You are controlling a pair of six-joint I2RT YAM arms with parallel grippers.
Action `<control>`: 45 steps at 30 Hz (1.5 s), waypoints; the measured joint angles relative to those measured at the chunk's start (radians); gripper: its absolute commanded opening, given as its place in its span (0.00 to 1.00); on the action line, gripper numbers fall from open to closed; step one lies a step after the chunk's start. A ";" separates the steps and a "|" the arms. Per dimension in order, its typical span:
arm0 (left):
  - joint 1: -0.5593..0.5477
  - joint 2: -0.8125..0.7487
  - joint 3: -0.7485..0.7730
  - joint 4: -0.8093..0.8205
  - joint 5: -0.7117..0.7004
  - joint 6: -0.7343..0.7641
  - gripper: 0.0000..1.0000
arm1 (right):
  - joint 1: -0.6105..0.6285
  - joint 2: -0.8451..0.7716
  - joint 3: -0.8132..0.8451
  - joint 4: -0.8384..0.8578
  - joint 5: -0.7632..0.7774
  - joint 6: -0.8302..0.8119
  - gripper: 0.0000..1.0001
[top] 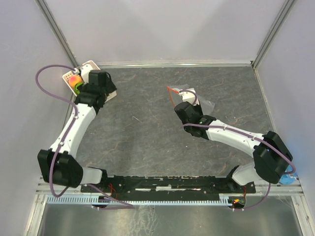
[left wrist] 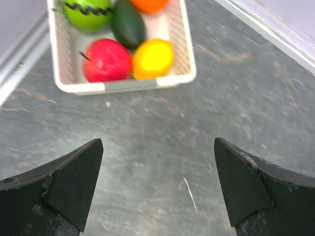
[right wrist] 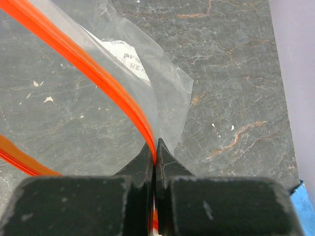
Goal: Place the food in the zip-top bag and seal the zipper
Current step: Pick up the fake fruit from the bin.
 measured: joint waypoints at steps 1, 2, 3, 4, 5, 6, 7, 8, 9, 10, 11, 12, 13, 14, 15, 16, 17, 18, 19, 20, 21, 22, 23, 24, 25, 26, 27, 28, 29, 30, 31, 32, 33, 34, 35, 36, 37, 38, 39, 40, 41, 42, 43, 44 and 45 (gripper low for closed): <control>0.024 0.023 0.023 -0.006 -0.007 0.010 1.00 | 0.000 -0.003 -0.002 0.001 0.000 0.000 0.01; 0.055 0.054 0.049 -0.014 -0.011 0.020 1.00 | -0.003 -0.007 -0.005 0.005 0.000 0.000 0.01; 0.080 0.084 0.071 -0.019 -0.013 0.029 1.00 | -0.005 -0.013 -0.009 0.007 0.001 0.000 0.01; 0.107 0.119 0.094 -0.026 -0.014 0.037 1.00 | -0.006 -0.019 -0.014 0.008 0.001 0.000 0.01; 0.134 0.156 0.115 -0.033 -0.013 0.048 0.99 | -0.006 -0.025 -0.018 0.010 0.002 0.000 0.01; 0.154 0.187 0.129 -0.035 -0.013 0.054 0.99 | -0.008 -0.031 -0.021 0.011 0.003 0.000 0.01; 0.178 0.225 0.146 -0.041 -0.010 0.062 0.98 | -0.009 -0.034 -0.023 0.013 0.004 0.000 0.01; 0.201 0.265 0.164 -0.047 -0.005 0.070 0.97 | -0.011 -0.037 -0.024 0.016 0.004 0.000 0.01; 0.220 0.304 0.182 -0.056 0.000 0.079 0.96 | -0.011 -0.039 -0.024 0.018 0.004 0.000 0.01; 0.240 0.343 0.203 -0.066 0.012 0.086 0.96 | -0.012 -0.039 -0.024 0.021 0.004 0.000 0.01; 0.259 0.385 0.227 -0.075 0.022 0.089 0.95 | -0.012 -0.039 -0.024 0.022 0.004 0.000 0.01; 0.276 0.426 0.250 -0.084 0.032 0.093 0.95 | -0.012 -0.039 -0.024 0.022 0.004 0.000 0.01; 0.290 0.463 0.272 -0.090 0.042 0.097 0.95 | -0.012 -0.039 -0.024 0.023 0.004 0.000 0.01; 0.299 0.489 0.288 -0.094 0.047 0.100 0.95 | -0.012 -0.039 -0.024 0.023 0.004 0.000 0.01; 0.310 0.525 0.313 -0.101 0.050 0.102 0.95 | -0.012 -0.039 -0.024 0.023 0.004 0.000 0.01; 0.319 0.557 0.335 -0.105 0.054 0.109 0.94 | -0.012 -0.040 -0.024 0.023 0.004 0.000 0.01; 0.325 0.583 0.356 -0.112 0.059 0.114 0.94 | -0.012 -0.040 -0.026 0.025 0.004 0.000 0.01; 0.329 0.604 0.376 -0.120 0.065 0.119 0.94 | -0.012 -0.042 -0.027 0.025 0.004 0.000 0.01; 0.332 0.631 0.406 -0.130 0.075 0.124 0.94 | -0.012 -0.042 -0.028 0.027 0.005 0.000 0.01; 0.333 0.647 0.422 -0.133 0.080 0.129 0.94 | -0.012 -0.043 -0.031 0.029 0.005 0.000 0.01; 0.334 0.662 0.442 -0.139 0.091 0.134 0.94 | -0.012 -0.043 -0.033 0.029 0.005 0.000 0.01; 0.335 0.676 0.457 -0.142 0.100 0.138 0.94 | -0.012 -0.043 -0.034 0.029 0.005 0.000 0.01; 0.335 0.686 0.468 -0.143 0.109 0.141 0.94 | -0.012 -0.043 -0.035 0.029 0.005 0.000 0.01; 0.336 0.695 0.476 -0.143 0.121 0.141 0.94 | -0.012 -0.043 -0.036 0.029 0.005 0.000 0.01; 0.337 0.704 0.480 -0.144 0.128 0.141 0.94 | -0.013 -0.043 -0.036 0.030 0.005 0.000 0.01; 0.338 0.712 0.483 -0.145 0.138 0.141 0.94 | -0.013 -0.043 -0.037 0.030 0.005 0.000 0.01; 0.340 0.720 0.486 -0.145 0.148 0.141 0.94 | -0.013 -0.043 -0.037 0.030 0.005 0.000 0.01; 0.344 0.732 0.491 -0.145 0.156 0.142 0.94 | -0.013 -0.043 -0.037 0.030 0.004 0.000 0.01; 0.348 0.744 0.493 -0.145 0.168 0.141 0.94 | -0.013 -0.043 -0.037 0.030 0.004 0.000 0.01; 0.353 0.758 0.494 -0.145 0.180 0.142 0.94 | -0.013 -0.043 -0.037 0.031 0.004 0.000 0.01; 0.358 0.769 0.495 -0.146 0.191 0.142 0.94 | -0.013 -0.043 -0.037 0.032 0.004 0.000 0.01; 0.365 0.781 0.495 -0.146 0.206 0.142 0.94 | -0.013 -0.043 -0.037 0.032 0.004 0.000 0.01; 0.373 0.794 0.497 -0.149 0.220 0.142 0.94 | -0.013 -0.043 -0.037 0.033 0.004 0.000 0.01; 0.382 0.811 0.502 -0.151 0.234 0.142 0.94 | -0.014 -0.043 -0.037 0.035 0.004 -0.001 0.01; 0.390 0.825 0.506 -0.151 0.248 0.142 0.95 | -0.014 -0.043 -0.037 0.037 0.004 -0.001 0.01; 0.397 0.835 0.507 -0.151 0.257 0.142 0.95 | -0.015 -0.043 -0.037 0.037 0.004 -0.001 0.01; 0.401 0.841 0.508 -0.152 0.264 0.142 0.95 | -0.016 -0.043 -0.037 0.037 0.004 -0.001 0.01; 0.406 0.846 0.510 -0.152 0.277 0.142 0.95 | -0.017 -0.043 -0.037 0.037 0.004 -0.001 0.01; 0.410 0.849 0.510 -0.153 0.284 0.142 0.94 | -0.018 -0.042 -0.037 0.037 0.004 -0.001 0.01; 0.413 0.852 0.514 -0.154 0.290 0.142 0.92 | -0.019 -0.042 -0.037 0.037 0.003 -0.002 0.01; 0.415 0.855 0.518 -0.156 0.299 0.142 0.90 | -0.019 -0.042 -0.037 0.037 0.003 -0.003 0.01; 0.417 0.858 0.523 -0.156 0.303 0.142 0.87 | -0.019 -0.042 -0.037 0.037 0.003 -0.004 0.01; 0.418 0.858 0.523 -0.156 0.308 0.143 0.85 | -0.019 -0.042 -0.037 0.037 0.003 -0.004 0.01; 0.418 0.858 0.523 -0.158 0.310 0.145 0.83 | -0.019 -0.042 -0.037 0.037 0.003 -0.004 0.01; 0.418 0.858 0.524 -0.158 0.311 0.148 0.80 | -0.019 -0.042 -0.037 0.037 0.003 -0.004 0.01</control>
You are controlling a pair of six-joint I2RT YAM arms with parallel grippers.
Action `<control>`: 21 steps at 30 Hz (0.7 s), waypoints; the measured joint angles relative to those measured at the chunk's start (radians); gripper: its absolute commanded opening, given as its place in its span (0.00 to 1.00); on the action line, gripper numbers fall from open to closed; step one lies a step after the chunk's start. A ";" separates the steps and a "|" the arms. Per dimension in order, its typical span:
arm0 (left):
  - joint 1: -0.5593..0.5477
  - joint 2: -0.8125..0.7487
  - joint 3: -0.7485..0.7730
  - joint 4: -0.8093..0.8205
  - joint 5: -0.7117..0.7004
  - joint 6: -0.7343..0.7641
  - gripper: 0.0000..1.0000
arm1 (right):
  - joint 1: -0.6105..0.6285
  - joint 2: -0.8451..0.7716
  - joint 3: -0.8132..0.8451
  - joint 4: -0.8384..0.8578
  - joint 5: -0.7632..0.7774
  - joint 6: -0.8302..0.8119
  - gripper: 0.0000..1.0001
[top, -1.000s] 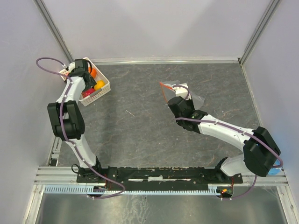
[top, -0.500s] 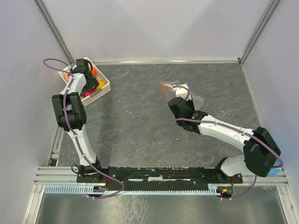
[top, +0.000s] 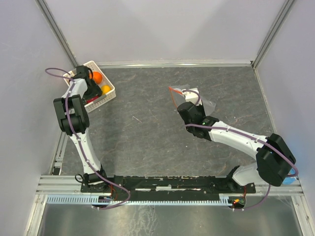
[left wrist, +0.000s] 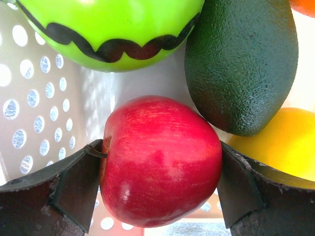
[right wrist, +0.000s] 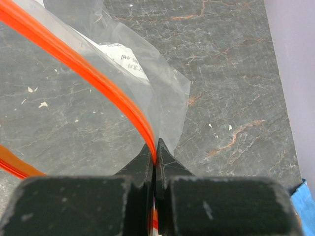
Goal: Place the food in the zip-top bag and seal the zipper
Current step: Pick up the fake fruit from the bin.
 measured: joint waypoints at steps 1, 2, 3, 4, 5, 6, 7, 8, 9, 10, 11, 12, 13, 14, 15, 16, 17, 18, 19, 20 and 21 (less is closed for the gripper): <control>0.000 0.000 0.001 0.000 0.000 0.006 0.77 | 0.000 0.000 0.000 0.000 0.000 0.000 0.01; 0.000 0.000 0.001 -0.001 0.000 0.010 0.74 | 0.000 0.000 0.000 0.000 0.000 0.000 0.01; 0.000 0.000 0.001 -0.002 0.000 0.012 0.71 | 0.000 0.000 0.000 0.000 0.000 0.000 0.01; 0.000 0.000 0.001 -0.003 0.000 0.014 0.67 | -0.001 0.000 0.000 0.000 0.000 0.000 0.01; 0.000 0.000 0.001 -0.004 0.000 0.016 0.64 | -0.001 0.000 0.000 0.000 0.000 0.000 0.01; 0.000 -0.001 0.001 -0.005 0.000 0.019 0.62 | -0.001 0.000 0.000 0.000 0.000 0.000 0.01; 0.000 -0.002 0.001 -0.006 0.000 0.024 0.60 | -0.001 0.000 0.000 0.000 -0.001 0.000 0.01; 0.000 -0.006 0.001 -0.008 0.000 0.025 0.58 | -0.001 0.000 0.000 0.000 -0.003 0.000 0.01; 0.000 -0.011 0.000 -0.011 0.000 0.025 0.57 | -0.001 0.000 0.000 0.000 -0.005 0.000 0.01; 0.000 -0.021 0.000 -0.013 0.000 0.025 0.57 | -0.001 0.000 0.000 0.000 -0.006 0.000 0.01; 0.000 -0.033 -0.002 -0.013 0.003 0.025 0.56 | -0.001 0.000 0.000 0.000 -0.008 0.000 0.01; 0.000 -0.052 -0.007 -0.013 0.010 0.025 0.56 | -0.001 0.000 0.000 0.000 -0.008 0.000 0.01; 0.000 -0.069 -0.013 -0.013 0.018 0.025 0.55 | -0.001 0.000 0.000 0.000 -0.012 0.000 0.01; 0.000 -0.096 -0.022 -0.011 0.027 0.025 0.55 | -0.001 0.000 0.000 0.000 -0.014 0.000 0.01; 0.000 -0.125 -0.034 -0.009 0.038 0.025 0.55 | -0.001 0.000 0.000 0.000 -0.019 0.000 0.01; 0.000 -0.157 -0.049 -0.007 0.053 0.025 0.55 | -0.001 0.000 0.000 0.000 -0.022 0.000 0.01; -0.001 -0.183 -0.058 -0.007 0.063 0.024 0.55 | -0.001 0.000 0.000 0.000 -0.024 0.000 0.01; -0.005 -0.211 -0.068 -0.006 0.074 0.024 0.55 | -0.001 0.000 0.000 0.000 -0.027 0.000 0.01; -0.008 -0.238 -0.075 -0.006 0.081 0.024 0.55 | -0.001 0.000 0.000 0.000 -0.031 0.000 0.01; -0.013 -0.263 -0.081 -0.005 0.090 0.024 0.55 | -0.001 0.000 0.000 0.000 -0.033 0.000 0.01; -0.018 -0.282 -0.086 -0.003 0.098 0.024 0.55 | -0.001 0.000 0.000 0.000 -0.038 0.000 0.01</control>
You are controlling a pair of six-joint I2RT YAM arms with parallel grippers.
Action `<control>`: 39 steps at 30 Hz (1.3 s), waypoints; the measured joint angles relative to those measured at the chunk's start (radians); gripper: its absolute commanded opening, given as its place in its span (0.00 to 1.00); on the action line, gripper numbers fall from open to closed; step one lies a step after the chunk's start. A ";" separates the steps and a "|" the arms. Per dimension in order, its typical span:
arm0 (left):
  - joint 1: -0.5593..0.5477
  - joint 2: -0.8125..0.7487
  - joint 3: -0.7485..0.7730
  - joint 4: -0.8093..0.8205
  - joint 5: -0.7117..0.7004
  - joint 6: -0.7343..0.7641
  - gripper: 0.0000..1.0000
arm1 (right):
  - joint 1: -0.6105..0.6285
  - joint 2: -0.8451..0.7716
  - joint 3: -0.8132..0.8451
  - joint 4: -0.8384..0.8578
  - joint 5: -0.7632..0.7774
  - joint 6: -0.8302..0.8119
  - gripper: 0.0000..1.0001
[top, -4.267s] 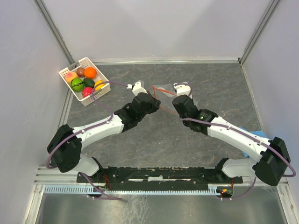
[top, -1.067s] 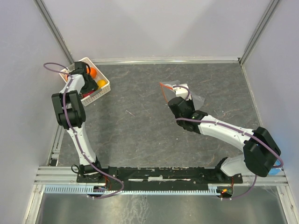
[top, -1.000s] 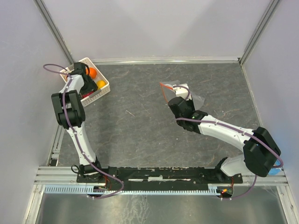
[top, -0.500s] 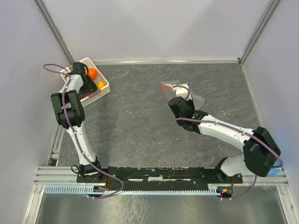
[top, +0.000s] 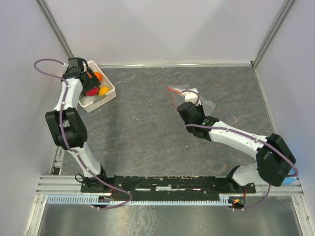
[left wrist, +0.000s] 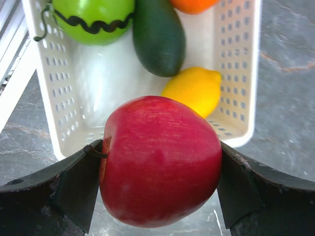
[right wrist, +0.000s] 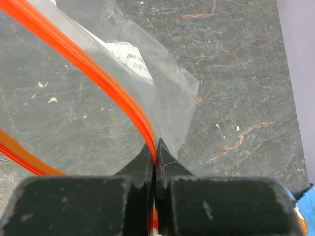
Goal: Place the food in the zip-top bag and seal the zipper
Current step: Pick up the fake fruit from the bin, then place the fake fruit in the zipper food storage bag.
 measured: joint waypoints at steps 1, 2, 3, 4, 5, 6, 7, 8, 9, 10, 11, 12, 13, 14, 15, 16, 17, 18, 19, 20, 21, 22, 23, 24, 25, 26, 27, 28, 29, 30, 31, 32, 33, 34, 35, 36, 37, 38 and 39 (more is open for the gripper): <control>-0.008 -0.023 -0.009 0.005 0.011 0.000 0.55 | 0.000 0.000 0.000 0.000 -0.002 0.000 0.01; -0.015 -0.039 -0.016 0.008 0.023 -0.001 0.55 | 0.000 0.000 0.000 0.000 -0.003 0.000 0.01; -0.024 -0.059 -0.028 0.016 0.037 -0.001 0.55 | 0.000 -0.001 0.000 0.000 -0.005 0.000 0.01; -0.033 -0.079 -0.046 0.024 0.057 -0.003 0.55 | 0.000 -0.002 0.000 0.000 -0.006 0.000 0.01; -0.043 -0.100 -0.065 0.029 0.076 -0.010 0.55 | 0.000 -0.003 0.000 0.000 -0.008 0.000 0.01; -0.052 -0.118 -0.083 0.034 0.089 -0.018 0.55 | 0.000 -0.005 0.000 0.000 -0.011 0.000 0.01; -0.064 -0.139 -0.107 0.042 0.107 -0.026 0.55 | 0.000 -0.008 0.000 0.000 -0.012 0.000 0.01; -0.076 -0.161 -0.134 0.052 0.119 -0.038 0.55 | 0.000 -0.012 0.000 0.000 -0.015 0.000 0.01; -0.091 -0.189 -0.168 0.064 0.135 -0.050 0.55 | 0.000 -0.016 0.000 0.000 -0.019 0.001 0.02; -0.106 -0.214 -0.198 0.074 0.146 -0.061 0.55 | 0.000 -0.019 0.000 0.000 -0.022 0.001 0.01; -0.124 -0.247 -0.242 0.095 0.164 -0.076 0.55 | 0.000 -0.023 0.000 0.000 -0.026 0.001 0.02; -0.142 -0.277 -0.280 0.111 0.180 -0.092 0.55 | 0.000 -0.027 0.000 0.000 -0.029 0.001 0.01; -0.165 -0.312 -0.323 0.134 0.201 -0.110 0.55 | 0.000 -0.029 0.000 0.000 -0.031 0.001 0.01; -0.190 -0.348 -0.367 0.158 0.217 -0.131 0.55 | 0.000 -0.034 0.000 0.000 -0.037 0.001 0.02; -0.214 -0.379 -0.405 0.180 0.233 -0.152 0.55 | 0.000 -0.036 0.000 0.000 -0.040 0.001 0.02; -0.233 -0.402 -0.431 0.197 0.243 -0.166 0.55 | 0.000 -0.038 0.000 0.000 -0.045 0.002 0.02; -0.264 -0.429 -0.465 0.225 0.257 -0.187 0.54 | 0.000 -0.040 0.000 0.000 -0.051 0.002 0.02; -0.285 -0.446 -0.485 0.240 0.268 -0.200 0.55 | 0.000 -0.042 0.000 0.000 -0.056 0.002 0.02; -0.294 -0.458 -0.501 0.257 0.275 -0.214 0.55 | 0.000 -0.043 0.000 0.000 -0.063 0.003 0.02; -0.328 -0.468 -0.517 0.275 0.285 -0.225 0.55 | 0.000 -0.043 0.000 0.000 -0.068 0.005 0.02; -0.351 -0.476 -0.531 0.293 0.291 -0.240 0.55 | 0.000 -0.044 0.000 0.000 -0.074 0.005 0.02; -0.375 -0.482 -0.543 0.310 0.296 -0.252 0.55 | 0.000 -0.045 0.000 0.000 -0.082 0.006 0.02; -0.395 -0.486 -0.553 0.323 0.298 -0.261 0.55 | 0.000 -0.045 0.000 0.000 -0.086 0.007 0.02; -0.419 -0.492 -0.567 0.343 0.305 -0.274 0.54 | 0.000 -0.045 0.000 0.000 -0.091 0.008 0.02; -0.454 -0.500 -0.588 0.370 0.316 -0.296 0.54 | 0.000 -0.047 0.000 0.000 -0.096 0.008 0.02; -0.465 -0.503 -0.595 0.378 0.320 -0.305 0.54 | 0.000 -0.047 0.000 0.000 -0.097 0.008 0.02; -0.491 -0.510 -0.612 0.403 0.326 -0.325 0.54 | 0.000 -0.048 -0.001 0.000 -0.101 0.008 0.02; -0.510 -0.517 -0.624 0.425 0.333 -0.341 0.54 | 0.000 -0.048 -0.001 0.000 -0.106 0.008 0.02; -0.533 -0.525 -0.641 0.451 0.341 -0.364 0.53 | 0.000 -0.049 -0.001 0.000 -0.111 0.008 0.02; -0.554 -0.532 -0.653 0.473 0.344 -0.380 0.53 | 0.000 -0.050 -0.002 0.000 -0.115 0.008 0.02; -0.574 -0.537 -0.661 0.492 0.346 -0.398 0.53 | 0.000 -0.050 -0.003 0.000 -0.117 0.008 0.02; -0.595 -0.539 -0.666 0.511 0.346 -0.415 0.53 | 0.000 -0.050 -0.005 0.000 -0.121 0.008 0.02; -0.614 -0.539 -0.668 0.530 0.346 -0.431 0.53 | 0.000 -0.050 -0.005 0.000 -0.125 0.008 0.02; -0.629 -0.539 -0.668 0.547 0.346 -0.443 0.53 | 0.000 -0.050 -0.006 0.000 -0.129 0.008 0.02; -0.649 -0.539 -0.669 0.568 0.346 -0.458 0.53 | 0.000 -0.050 -0.007 0.000 -0.136 0.009 0.02; -0.667 -0.539 -0.671 0.591 0.346 -0.474 0.53 | 0.000 -0.050 -0.008 0.001 -0.142 0.009 0.02; -0.687 -0.539 -0.673 0.617 0.346 -0.492 0.52 | 0.000 -0.050 -0.009 0.001 -0.146 0.009 0.02; -0.702 -0.539 -0.675 0.637 0.346 -0.506 0.52 | 0.000 -0.050 -0.010 0.002 -0.151 0.009 0.02; -0.719 -0.539 -0.678 0.661 0.346 -0.522 0.51 | 0.000 -0.050 -0.011 0.004 -0.158 0.009 0.02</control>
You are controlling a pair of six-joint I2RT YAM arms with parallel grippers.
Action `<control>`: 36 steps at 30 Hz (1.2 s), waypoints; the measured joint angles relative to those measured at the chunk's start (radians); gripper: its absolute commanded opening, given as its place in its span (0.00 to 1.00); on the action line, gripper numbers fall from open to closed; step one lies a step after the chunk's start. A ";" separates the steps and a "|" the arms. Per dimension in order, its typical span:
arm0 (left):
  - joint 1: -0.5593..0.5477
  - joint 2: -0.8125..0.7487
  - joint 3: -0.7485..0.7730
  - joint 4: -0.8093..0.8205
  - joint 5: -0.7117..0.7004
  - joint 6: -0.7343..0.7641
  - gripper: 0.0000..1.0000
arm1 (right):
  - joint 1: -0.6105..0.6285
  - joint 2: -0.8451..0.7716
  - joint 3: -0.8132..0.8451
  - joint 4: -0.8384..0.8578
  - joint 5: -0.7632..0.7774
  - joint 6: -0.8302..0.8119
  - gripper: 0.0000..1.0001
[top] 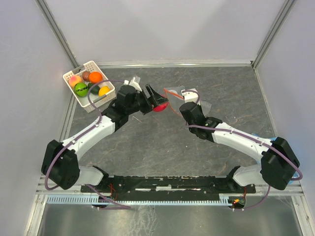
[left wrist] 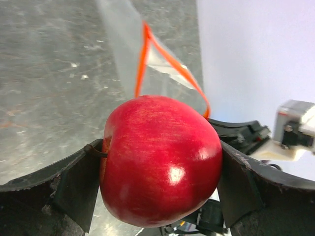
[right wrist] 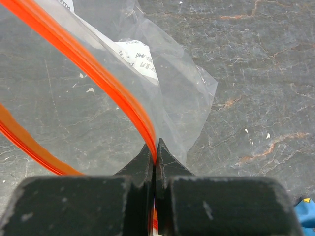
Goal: Place the food in the zip-top bag and seal the zipper
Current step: Place the fake fruit in the zipper food storage bag.
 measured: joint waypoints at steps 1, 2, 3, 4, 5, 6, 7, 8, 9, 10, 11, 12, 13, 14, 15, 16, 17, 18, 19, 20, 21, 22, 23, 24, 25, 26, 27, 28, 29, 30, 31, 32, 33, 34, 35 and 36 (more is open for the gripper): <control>-0.013 0.002 -0.001 0.019 0.000 -0.011 0.50 | 0.000 0.000 -0.001 0.001 -0.003 0.000 0.02; -0.028 0.004 -0.002 0.042 0.000 -0.024 0.50 | 0.000 0.000 -0.003 0.004 -0.007 0.001 0.02; -0.041 0.010 -0.003 0.065 0.000 -0.035 0.49 | 0.000 0.000 -0.003 0.004 -0.009 0.002 0.02; -0.052 0.016 -0.004 0.090 0.000 -0.048 0.49 | 0.000 0.000 -0.004 0.005 -0.013 0.003 0.02; -0.061 0.022 -0.005 0.109 -0.001 -0.060 0.48 | 0.000 0.000 -0.005 0.007 -0.016 0.003 0.02; -0.071 0.033 -0.011 0.145 -0.001 -0.077 0.48 | 0.000 0.000 -0.005 0.008 -0.023 0.003 0.02; -0.078 0.043 -0.018 0.170 -0.001 -0.090 0.48 | 0.000 0.000 -0.005 0.009 -0.029 0.003 0.02; -0.084 0.053 -0.024 0.193 -0.002 -0.101 0.47 | 0.000 0.000 -0.005 0.011 -0.033 0.004 0.02; -0.090 0.067 -0.029 0.214 -0.003 -0.114 0.47 | 0.000 -0.001 -0.005 0.011 -0.038 0.006 0.02; -0.095 0.080 -0.033 0.229 -0.004 -0.121 0.47 | 0.000 -0.001 -0.005 0.011 -0.043 0.007 0.02; -0.100 0.095 -0.033 0.240 -0.006 -0.126 0.47 | 0.000 -0.002 -0.005 0.012 -0.046 0.008 0.02; -0.103 0.108 -0.033 0.250 -0.008 -0.132 0.47 | 0.000 -0.005 -0.007 0.012 -0.049 0.008 0.02; -0.106 0.120 -0.034 0.260 -0.009 -0.139 0.47 | 0.000 -0.008 -0.009 0.012 -0.052 0.009 0.02; -0.110 0.131 -0.037 0.271 -0.011 -0.146 0.47 | 0.000 -0.013 -0.012 0.012 -0.054 0.010 0.02; -0.111 0.139 -0.046 0.286 -0.017 -0.151 0.47 | 0.000 -0.018 -0.016 0.013 -0.056 0.011 0.01; -0.113 0.142 -0.055 0.300 -0.024 -0.158 0.47 | 0.000 -0.023 -0.019 0.012 -0.058 0.012 0.02; -0.114 0.146 -0.065 0.313 -0.032 -0.168 0.47 | 0.000 -0.027 -0.021 0.012 -0.061 0.015 0.02; -0.114 0.151 -0.073 0.323 -0.037 -0.177 0.47 | 0.000 -0.030 -0.022 0.013 -0.064 0.016 0.02; -0.114 0.158 -0.079 0.329 -0.043 -0.183 0.47 | 0.000 -0.032 -0.022 0.013 -0.067 0.018 0.02; -0.114 0.166 -0.081 0.332 -0.053 -0.187 0.47 | 0.000 -0.035 -0.022 0.016 -0.071 0.019 0.02; -0.114 0.173 -0.082 0.332 -0.061 -0.189 0.47 | 0.000 -0.036 -0.022 0.017 -0.073 0.023 0.02; -0.114 0.182 -0.082 0.332 -0.069 -0.192 0.47 | 0.000 -0.038 -0.023 0.019 -0.076 0.025 0.01; -0.114 0.188 -0.082 0.332 -0.076 -0.194 0.46 | 0.000 -0.040 -0.024 0.019 -0.079 0.026 0.02; -0.114 0.195 -0.082 0.330 -0.087 -0.195 0.46 | 0.000 -0.043 -0.026 0.021 -0.082 0.026 0.02; -0.114 0.201 -0.082 0.325 -0.095 -0.196 0.46 | 0.000 -0.046 -0.030 0.025 -0.084 0.027 0.02; -0.114 0.205 -0.082 0.316 -0.102 -0.196 0.46 | 0.000 -0.049 -0.034 0.027 -0.089 0.029 0.02; -0.114 0.208 -0.082 0.301 -0.114 -0.196 0.46 | 0.000 -0.052 -0.037 0.029 -0.091 0.029 0.02; -0.115 0.209 -0.082 0.287 -0.124 -0.196 0.46 | 0.000 -0.054 -0.040 0.031 -0.094 0.030 0.02; -0.115 0.210 -0.082 0.275 -0.136 -0.196 0.46 | 0.000 -0.055 -0.042 0.034 -0.098 0.030 0.02; -0.115 0.212 -0.081 0.265 -0.145 -0.196 0.46 | 0.000 -0.056 -0.042 0.035 -0.102 0.030 0.02; -0.115 0.213 -0.079 0.249 -0.156 -0.196 0.47 | 0.000 -0.056 -0.042 0.037 -0.108 0.030 0.02; -0.117 0.214 -0.077 0.235 -0.167 -0.195 0.47 | 0.000 -0.056 -0.043 0.040 -0.114 0.031 0.02; -0.119 0.217 -0.071 0.215 -0.176 -0.195 0.47 | 0.000 -0.056 -0.043 0.042 -0.118 0.031 0.02; -0.121 0.219 -0.064 0.198 -0.189 -0.194 0.48 | 0.000 -0.056 -0.044 0.042 -0.121 0.033 0.02; -0.124 0.222 -0.052 0.173 -0.202 -0.193 0.48 | 0.000 -0.056 -0.044 0.043 -0.124 0.034 0.02; -0.129 0.226 -0.039 0.156 -0.219 -0.187 0.48 | 0.000 -0.056 -0.044 0.045 -0.128 0.034 0.02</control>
